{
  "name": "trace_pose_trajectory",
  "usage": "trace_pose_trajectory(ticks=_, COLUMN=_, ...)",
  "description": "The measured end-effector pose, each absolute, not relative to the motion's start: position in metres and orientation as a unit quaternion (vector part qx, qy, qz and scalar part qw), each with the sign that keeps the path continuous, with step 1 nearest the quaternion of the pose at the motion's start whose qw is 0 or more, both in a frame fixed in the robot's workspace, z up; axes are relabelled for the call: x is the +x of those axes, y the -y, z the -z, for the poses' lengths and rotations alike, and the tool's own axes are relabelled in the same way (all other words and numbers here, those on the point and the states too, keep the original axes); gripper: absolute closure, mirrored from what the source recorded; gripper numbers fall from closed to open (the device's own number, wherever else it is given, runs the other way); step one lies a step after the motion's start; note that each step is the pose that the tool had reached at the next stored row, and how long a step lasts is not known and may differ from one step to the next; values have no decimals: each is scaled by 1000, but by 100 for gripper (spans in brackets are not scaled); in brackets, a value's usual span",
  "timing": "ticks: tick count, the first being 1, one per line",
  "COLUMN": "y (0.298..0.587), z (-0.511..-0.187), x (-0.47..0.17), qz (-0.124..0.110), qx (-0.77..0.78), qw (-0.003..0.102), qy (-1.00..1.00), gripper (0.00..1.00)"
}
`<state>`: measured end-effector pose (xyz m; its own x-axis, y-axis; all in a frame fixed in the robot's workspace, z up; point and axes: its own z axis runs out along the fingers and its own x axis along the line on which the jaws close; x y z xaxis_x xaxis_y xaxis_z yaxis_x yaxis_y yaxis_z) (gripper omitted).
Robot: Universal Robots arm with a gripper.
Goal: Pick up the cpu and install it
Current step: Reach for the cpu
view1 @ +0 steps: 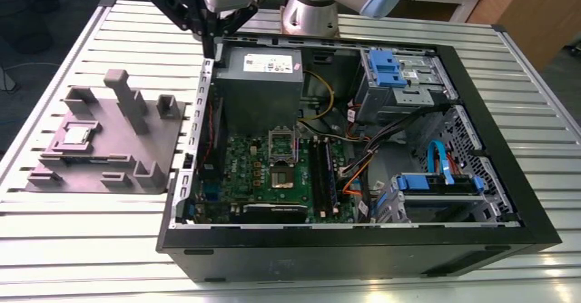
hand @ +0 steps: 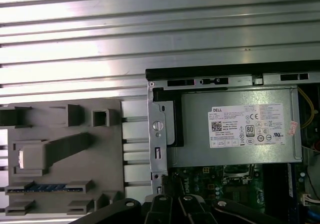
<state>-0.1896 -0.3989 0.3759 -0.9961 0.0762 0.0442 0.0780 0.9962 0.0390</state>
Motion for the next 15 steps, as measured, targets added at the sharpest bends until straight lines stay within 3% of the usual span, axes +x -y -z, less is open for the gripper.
trace_pose_trajectory(ticks=15, y=399, z=-374, x=-193, qz=20, qx=-39, qw=24, qy=999, gripper=90)
